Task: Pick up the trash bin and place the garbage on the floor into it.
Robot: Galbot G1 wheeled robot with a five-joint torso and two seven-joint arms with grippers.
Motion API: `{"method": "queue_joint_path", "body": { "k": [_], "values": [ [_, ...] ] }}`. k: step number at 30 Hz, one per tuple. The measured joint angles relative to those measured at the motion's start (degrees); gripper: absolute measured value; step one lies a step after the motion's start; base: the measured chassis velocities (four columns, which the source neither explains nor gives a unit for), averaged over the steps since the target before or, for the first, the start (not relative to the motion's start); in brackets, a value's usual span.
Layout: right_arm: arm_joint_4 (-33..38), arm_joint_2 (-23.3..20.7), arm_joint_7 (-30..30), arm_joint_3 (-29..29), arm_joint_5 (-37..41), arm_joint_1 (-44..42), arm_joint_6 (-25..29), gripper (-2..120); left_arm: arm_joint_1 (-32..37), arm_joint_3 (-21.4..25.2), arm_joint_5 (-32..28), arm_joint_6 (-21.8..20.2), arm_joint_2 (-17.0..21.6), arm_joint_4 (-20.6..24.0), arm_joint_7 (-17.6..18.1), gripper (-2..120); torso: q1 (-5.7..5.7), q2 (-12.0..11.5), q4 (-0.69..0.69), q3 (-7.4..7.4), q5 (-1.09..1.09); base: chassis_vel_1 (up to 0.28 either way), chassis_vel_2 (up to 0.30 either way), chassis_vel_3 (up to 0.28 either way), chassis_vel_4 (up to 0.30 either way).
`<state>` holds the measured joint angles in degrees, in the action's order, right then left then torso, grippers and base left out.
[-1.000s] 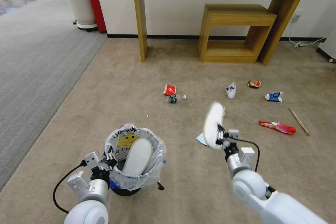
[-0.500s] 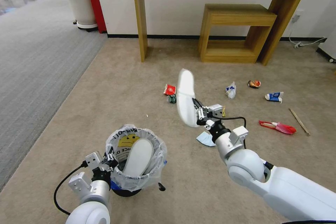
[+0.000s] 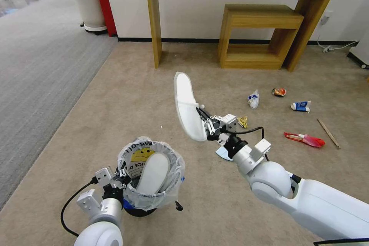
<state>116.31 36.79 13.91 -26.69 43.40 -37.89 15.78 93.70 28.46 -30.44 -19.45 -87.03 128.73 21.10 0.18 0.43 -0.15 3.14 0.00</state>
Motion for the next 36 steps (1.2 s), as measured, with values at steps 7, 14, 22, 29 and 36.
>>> {"method": "queue_joint_path", "body": {
  "k": [7,14,22,29,36],
  "values": [
    [-2.3,2.6,-2.5,-7.7,-1.0,5.7,2.1,0,0.6,-0.5,0.5,0.0,-0.1,0.7,-0.2,3,0.00,0.0,0.01,0.00,0.00,0.000,0.000,0.000,0.000],
    [-5.3,6.3,-5.3,-13.0,-2.3,10.0,4.6,0,1.1,-0.7,0.7,-0.1,-0.2,1.8,-0.4,3,0.00,0.0,0.01,0.00,-0.01,0.000,0.000,0.000,0.000],
    [-8.1,9.4,-6.5,-18.2,-3.9,12.5,5.6,0,1.2,-0.3,0.3,-0.1,-0.1,2.4,-0.5,3,0.00,0.0,0.01,0.00,-0.01,0.000,0.000,0.000,0.000],
    [-9.8,10.3,-7.1,-20.4,-5.1,12.5,6.2,0,0.7,0.1,-0.6,-0.3,0.1,2.7,-0.2,3,0.00,0.0,0.00,0.00,0.00,0.000,0.000,0.000,0.000],
    [-12.5,11.8,-7.3,-22.7,-7.1,12.4,6.9,0,0.0,-0.3,-0.8,-0.6,-0.1,2.7,-0.1,3,0.00,0.0,0.00,0.00,0.00,0.000,0.000,0.000,0.000]
  ]
}}
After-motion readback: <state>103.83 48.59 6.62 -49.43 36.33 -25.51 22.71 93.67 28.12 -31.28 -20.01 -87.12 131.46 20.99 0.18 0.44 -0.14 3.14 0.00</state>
